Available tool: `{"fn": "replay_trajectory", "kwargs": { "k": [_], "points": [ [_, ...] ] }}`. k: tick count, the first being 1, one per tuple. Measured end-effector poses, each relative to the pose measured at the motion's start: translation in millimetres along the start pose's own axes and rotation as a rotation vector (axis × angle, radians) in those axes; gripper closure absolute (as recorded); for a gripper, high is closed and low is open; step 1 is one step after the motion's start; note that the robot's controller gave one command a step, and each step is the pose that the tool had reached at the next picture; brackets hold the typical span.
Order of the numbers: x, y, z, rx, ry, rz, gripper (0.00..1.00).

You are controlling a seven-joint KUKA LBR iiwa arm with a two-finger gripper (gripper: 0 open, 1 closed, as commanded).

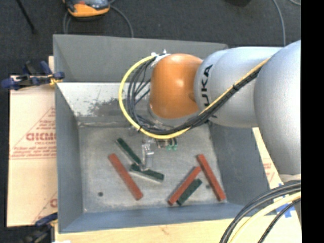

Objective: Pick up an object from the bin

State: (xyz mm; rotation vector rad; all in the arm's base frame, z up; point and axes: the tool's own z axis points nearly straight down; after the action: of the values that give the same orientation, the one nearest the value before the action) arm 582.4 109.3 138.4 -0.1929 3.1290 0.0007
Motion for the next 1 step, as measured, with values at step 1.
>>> {"fn": "replay_trajectory", "kwargs": {
  "k": [1],
  "points": [
    [-0.9, -6.4, 30.8, 0.0, 0.003, -0.304, 0.0]
  ]
}}
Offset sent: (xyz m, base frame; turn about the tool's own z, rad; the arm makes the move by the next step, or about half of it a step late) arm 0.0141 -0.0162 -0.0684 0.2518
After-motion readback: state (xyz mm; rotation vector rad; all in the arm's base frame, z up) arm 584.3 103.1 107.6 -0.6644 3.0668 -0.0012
